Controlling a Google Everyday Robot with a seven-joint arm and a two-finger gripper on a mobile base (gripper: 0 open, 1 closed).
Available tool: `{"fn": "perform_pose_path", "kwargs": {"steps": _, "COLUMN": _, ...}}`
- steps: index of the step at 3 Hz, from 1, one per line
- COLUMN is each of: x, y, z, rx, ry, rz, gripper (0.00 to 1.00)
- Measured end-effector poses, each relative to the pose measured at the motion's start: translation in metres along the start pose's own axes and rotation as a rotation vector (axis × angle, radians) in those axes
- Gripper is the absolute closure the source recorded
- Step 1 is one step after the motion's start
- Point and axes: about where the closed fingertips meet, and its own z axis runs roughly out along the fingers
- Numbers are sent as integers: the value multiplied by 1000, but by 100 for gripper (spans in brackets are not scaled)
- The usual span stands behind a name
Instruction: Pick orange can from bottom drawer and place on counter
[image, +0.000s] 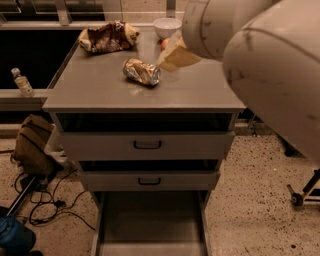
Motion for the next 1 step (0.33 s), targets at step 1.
{"fn": "perform_pose_path", "kwargs": {"steps": 1, "x": -11, "y": -17, "z": -27, "rx": 46, "ry": 23, "rz": -11, "gripper": 0}}
